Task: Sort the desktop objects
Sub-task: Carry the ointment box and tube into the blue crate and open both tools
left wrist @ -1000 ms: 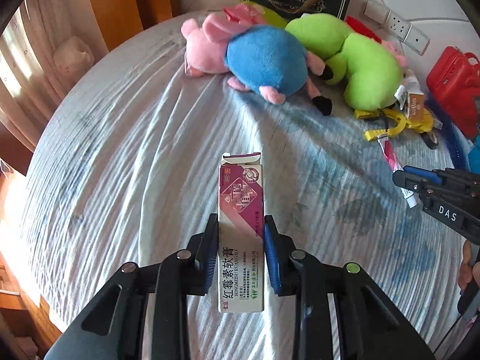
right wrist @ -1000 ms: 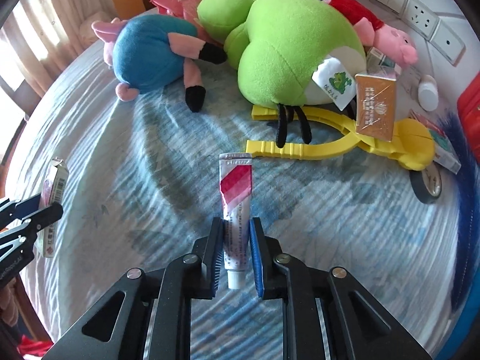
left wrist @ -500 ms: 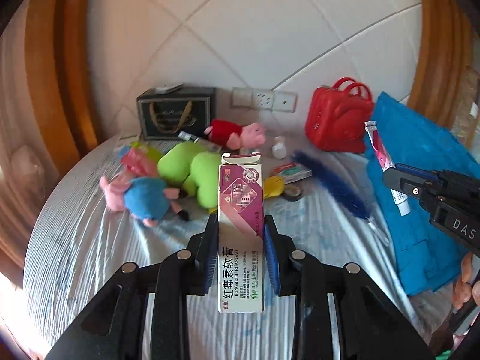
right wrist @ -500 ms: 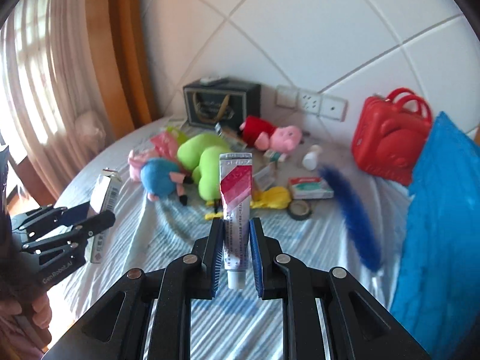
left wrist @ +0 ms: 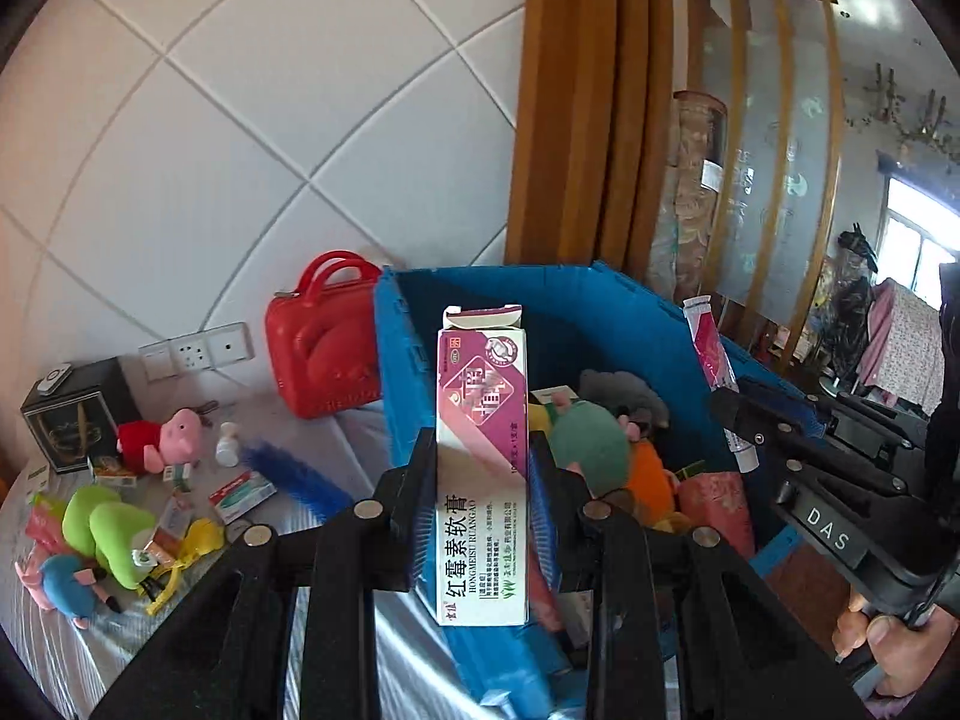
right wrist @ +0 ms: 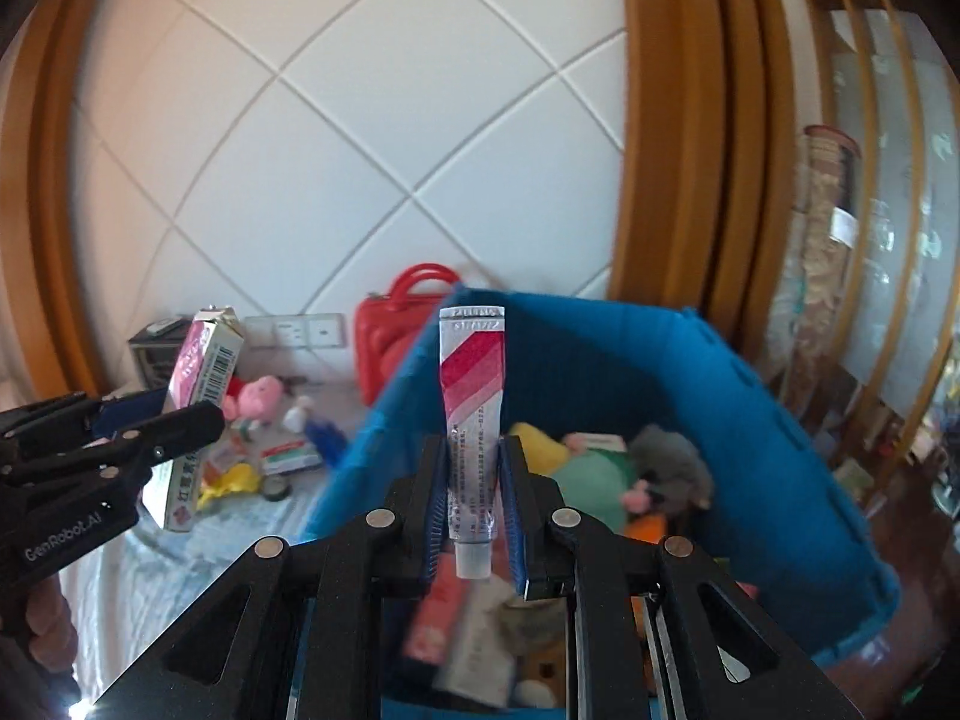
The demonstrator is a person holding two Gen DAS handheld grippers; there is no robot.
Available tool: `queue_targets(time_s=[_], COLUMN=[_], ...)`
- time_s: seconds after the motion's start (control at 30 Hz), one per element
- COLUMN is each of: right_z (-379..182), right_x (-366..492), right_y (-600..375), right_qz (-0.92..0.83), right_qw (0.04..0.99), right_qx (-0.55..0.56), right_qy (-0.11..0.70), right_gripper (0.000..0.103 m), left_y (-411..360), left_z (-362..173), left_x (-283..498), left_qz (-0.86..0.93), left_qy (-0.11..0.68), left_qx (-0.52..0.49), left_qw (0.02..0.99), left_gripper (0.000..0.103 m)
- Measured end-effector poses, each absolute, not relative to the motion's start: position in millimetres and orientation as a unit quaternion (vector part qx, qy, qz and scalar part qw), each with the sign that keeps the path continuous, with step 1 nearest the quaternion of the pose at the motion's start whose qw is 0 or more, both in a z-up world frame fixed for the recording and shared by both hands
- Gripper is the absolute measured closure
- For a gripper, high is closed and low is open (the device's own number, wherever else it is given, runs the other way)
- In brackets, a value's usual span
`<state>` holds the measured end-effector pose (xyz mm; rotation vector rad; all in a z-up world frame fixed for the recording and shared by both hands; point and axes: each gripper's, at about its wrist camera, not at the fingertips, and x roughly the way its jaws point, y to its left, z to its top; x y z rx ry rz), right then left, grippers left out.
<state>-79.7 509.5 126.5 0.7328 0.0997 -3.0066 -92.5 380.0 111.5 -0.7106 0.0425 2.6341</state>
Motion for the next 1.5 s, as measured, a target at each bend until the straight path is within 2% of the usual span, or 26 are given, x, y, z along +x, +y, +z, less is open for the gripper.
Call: queue_targets(time_s=[0.2, 0.43, 0.83, 1.33, 1.43, 1.5], right_z=[105, 76, 57, 59, 60, 61], right_x=[-93, -111, -139, -139, -138, -138], right_y=[601, 652, 681, 689, 690, 693], right_qz=[-0.961, -0.951, -0.947, -0.945, -0.945, -0.946], right_qw=[-0.038, -0.048, -0.053, -0.070, -0.081, -0.080], right_qx=[0.273, 0.303, 0.313, 0.317, 0.313, 0.312], right_qy=[0.023, 0.026, 0.051, 0.037, 0.036, 0.026], right_gripper=[0.085, 0.085, 0.085, 0.085, 0.081, 0.068], left_y=[471, 517, 534, 541, 538, 534], left_z=[94, 83, 70, 66, 66, 67], left_x=[-109, -115, -136, -130, -129, -127], left_qz=[0.932, 0.928, 0.926, 0.926, 0.929, 0.933], left_qy=[0.050, 0.078, 0.090, 0.105, 0.098, 0.087], left_qx=[-0.286, -0.302, -0.322, -0.320, -0.318, -0.314], left_qw=[0.218, 0.206, 0.173, 0.167, 0.161, 0.155], left_gripper=[0.075, 0.075, 0.075, 0.075, 0.073, 0.066])
